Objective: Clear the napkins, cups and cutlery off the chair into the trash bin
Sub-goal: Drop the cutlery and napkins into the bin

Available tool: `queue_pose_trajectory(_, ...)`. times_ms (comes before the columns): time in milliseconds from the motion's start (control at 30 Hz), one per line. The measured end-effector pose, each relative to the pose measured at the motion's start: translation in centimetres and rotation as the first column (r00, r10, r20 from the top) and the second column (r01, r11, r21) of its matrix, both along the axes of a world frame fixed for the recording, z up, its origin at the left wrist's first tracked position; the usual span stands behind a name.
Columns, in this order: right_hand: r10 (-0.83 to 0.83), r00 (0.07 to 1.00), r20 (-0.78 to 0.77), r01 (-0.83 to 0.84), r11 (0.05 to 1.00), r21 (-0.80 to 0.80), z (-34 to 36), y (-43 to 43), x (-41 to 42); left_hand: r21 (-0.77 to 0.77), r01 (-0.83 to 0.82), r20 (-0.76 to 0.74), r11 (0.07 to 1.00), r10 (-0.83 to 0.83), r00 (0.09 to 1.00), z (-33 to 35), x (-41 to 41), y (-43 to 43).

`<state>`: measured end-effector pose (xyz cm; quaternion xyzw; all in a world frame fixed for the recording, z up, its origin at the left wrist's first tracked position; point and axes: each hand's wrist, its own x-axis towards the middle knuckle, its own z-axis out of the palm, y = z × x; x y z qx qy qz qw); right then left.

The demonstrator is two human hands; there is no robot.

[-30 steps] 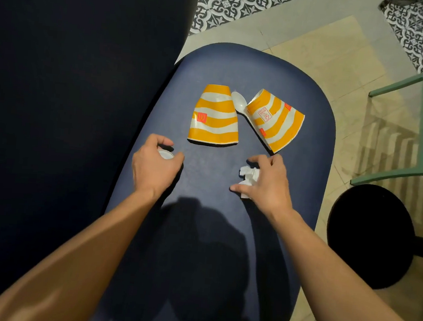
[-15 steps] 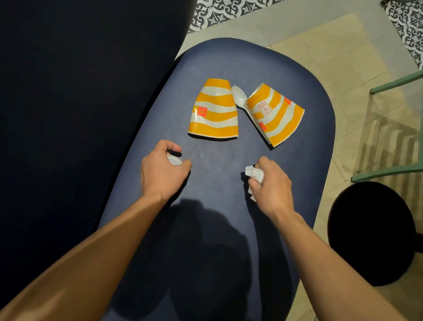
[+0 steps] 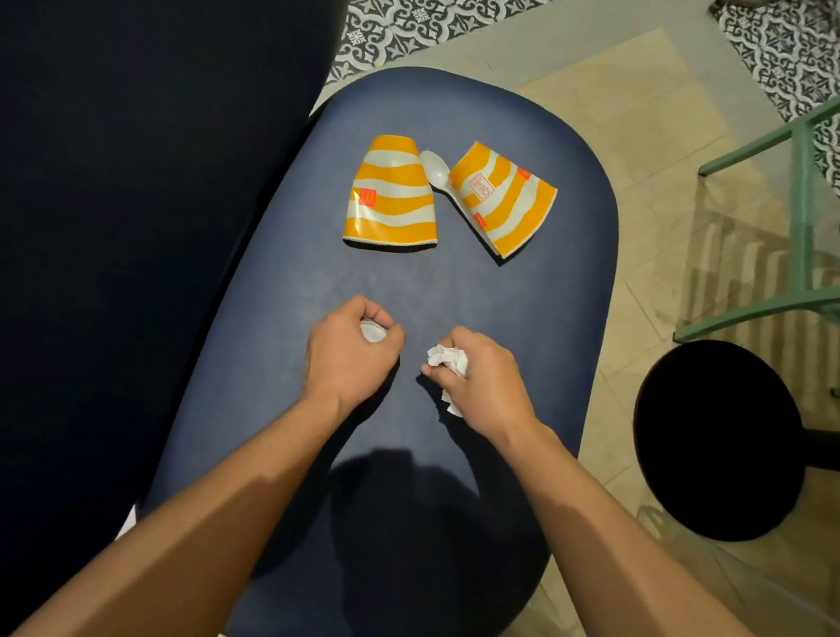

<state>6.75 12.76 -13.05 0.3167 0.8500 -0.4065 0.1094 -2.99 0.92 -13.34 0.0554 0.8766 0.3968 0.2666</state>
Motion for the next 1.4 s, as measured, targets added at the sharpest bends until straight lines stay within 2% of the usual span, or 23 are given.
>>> queue_pose_trajectory(400, -0.162, 0.987, 0.009, 0.162, 0.986, -0.026, 0.8, -3.1, 5.4, 0.008, 0.095, 0.032, 0.995, -0.095, 0.995, 0.8, 5.1, -1.4)
queue_pose_trajectory(600, -0.226, 0.974, 0.031, 0.228, 0.961, -0.159, 1.1, -5.9, 8.9, 0.045, 0.164, 0.02, 0.985, -0.165, 0.986, 1.2, 8.0, -3.6)
queue_pose_trajectory(800, -0.316, 0.948, 0.034, 0.317, 0.934, -0.166, 1.7, -8.2, 13.1, 0.109, 0.228, 0.015, 0.968, -0.231, 0.973, 1.3, 11.3, -6.2)
queue_pose_trajectory(933, -0.409, 0.912, -0.004, 0.405, 0.905, -0.13, 2.5, -9.6, 17.8, 0.156, 0.277, 0.071, 0.948, -0.29, 0.954, 1.8, 15.3, -7.0)
queue_pose_trajectory(1067, -0.436, 0.899, -0.045, 0.432, 0.899, -0.078, 2.3, -10.1, 23.0, 0.24, 0.275, 0.115, 0.931, -0.308, 0.944, 1.9, 20.3, -6.9)
queue_pose_trajectory(1267, -0.506, 0.862, 0.042, 0.507, 0.861, -0.041, 0.9, -10.2, 33.5, 0.315, 0.307, 0.139, 0.898, -0.364, 0.921, 0.9, 30.0, -6.9)
queue_pose_trajectory(1400, -0.561, 0.82, 0.112, 0.568, 0.821, -0.052, -0.7, -10.8, 41.0, 0.327, 0.326, 0.211, 0.887, -0.405, 0.89, -1.2, 36.9, -7.0)
